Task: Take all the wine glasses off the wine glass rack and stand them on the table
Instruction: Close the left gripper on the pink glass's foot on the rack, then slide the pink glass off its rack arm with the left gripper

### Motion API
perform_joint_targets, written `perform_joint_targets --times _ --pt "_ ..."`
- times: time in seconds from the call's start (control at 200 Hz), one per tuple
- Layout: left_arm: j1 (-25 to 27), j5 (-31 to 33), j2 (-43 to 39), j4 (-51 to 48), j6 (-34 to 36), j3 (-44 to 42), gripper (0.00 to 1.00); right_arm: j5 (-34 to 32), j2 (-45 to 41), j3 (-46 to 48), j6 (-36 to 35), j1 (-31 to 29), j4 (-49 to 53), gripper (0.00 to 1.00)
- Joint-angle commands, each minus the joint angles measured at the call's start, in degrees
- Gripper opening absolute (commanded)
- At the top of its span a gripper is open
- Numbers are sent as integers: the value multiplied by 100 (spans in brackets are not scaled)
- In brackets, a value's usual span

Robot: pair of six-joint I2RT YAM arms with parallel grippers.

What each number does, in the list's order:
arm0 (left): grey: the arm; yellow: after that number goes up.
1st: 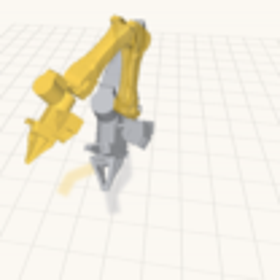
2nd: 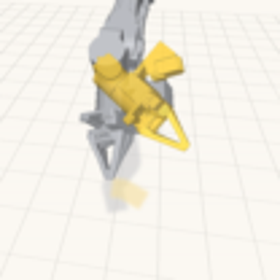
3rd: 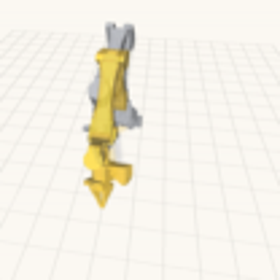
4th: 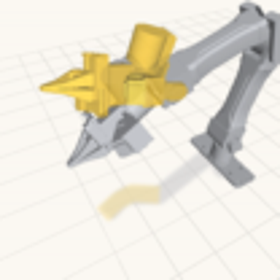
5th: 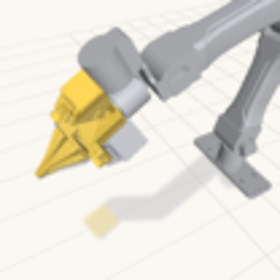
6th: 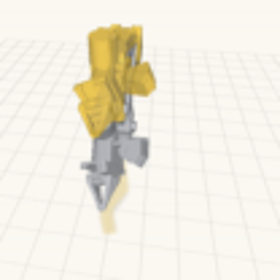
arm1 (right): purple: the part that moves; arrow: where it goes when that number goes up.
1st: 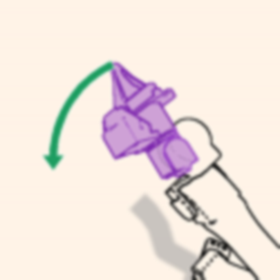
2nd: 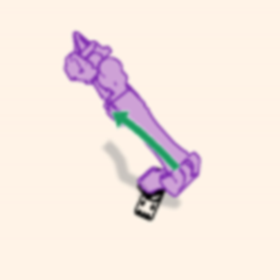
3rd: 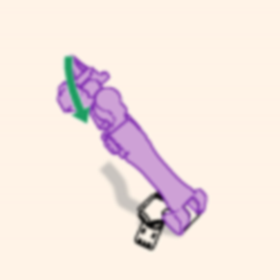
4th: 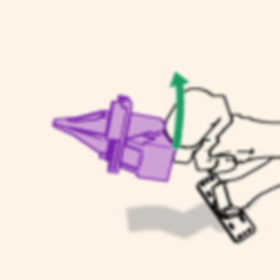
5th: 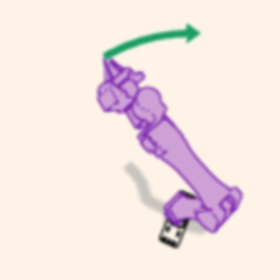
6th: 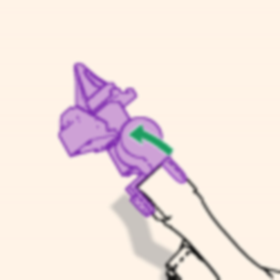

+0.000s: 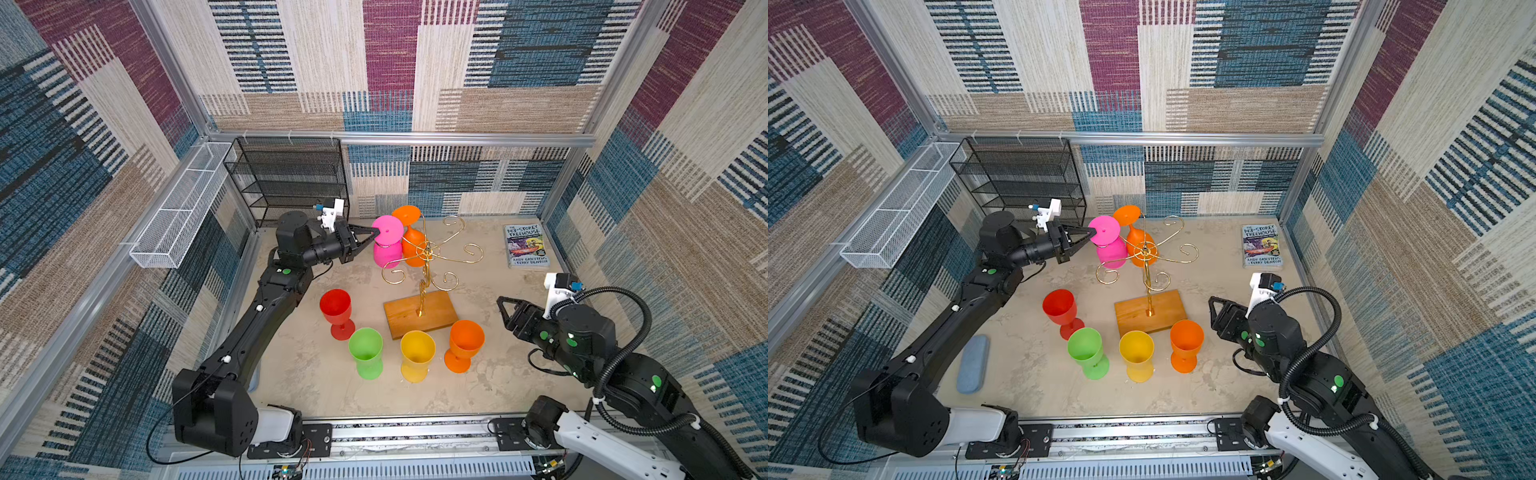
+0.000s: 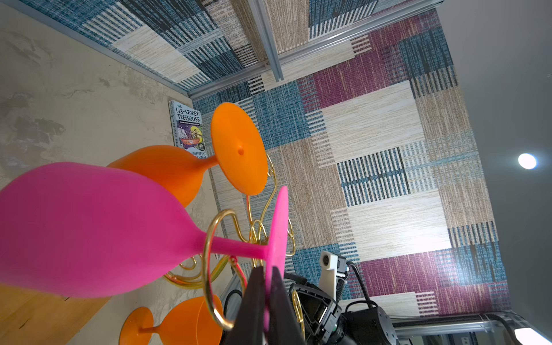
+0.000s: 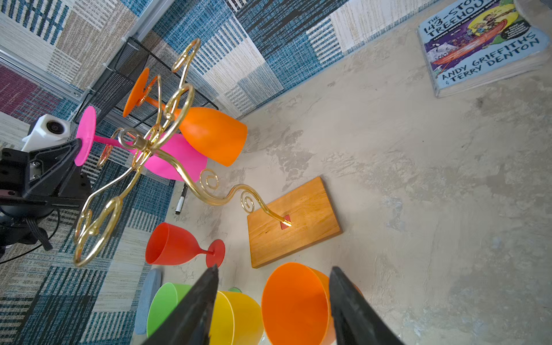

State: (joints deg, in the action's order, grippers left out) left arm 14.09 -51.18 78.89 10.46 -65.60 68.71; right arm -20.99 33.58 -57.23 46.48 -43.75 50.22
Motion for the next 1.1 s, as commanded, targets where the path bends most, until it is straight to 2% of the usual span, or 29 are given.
perform_joint_targets --times 0.0,0.351,0.861,1.097 --pt "74 -60 47 109 254 89 0 -62 -32 19 72 -1 -183 61" --pt "182 -207 -104 51 310 -3 0 -63 -72 61 71 -3 -202 61" --pt "182 -402 -681 -765 670 -204 0 14 79 -20 -56 -2 -276 61" --pt "24 -400 -1110 -1555 1084 -204 0 16 129 -50 -93 3 -311 61"
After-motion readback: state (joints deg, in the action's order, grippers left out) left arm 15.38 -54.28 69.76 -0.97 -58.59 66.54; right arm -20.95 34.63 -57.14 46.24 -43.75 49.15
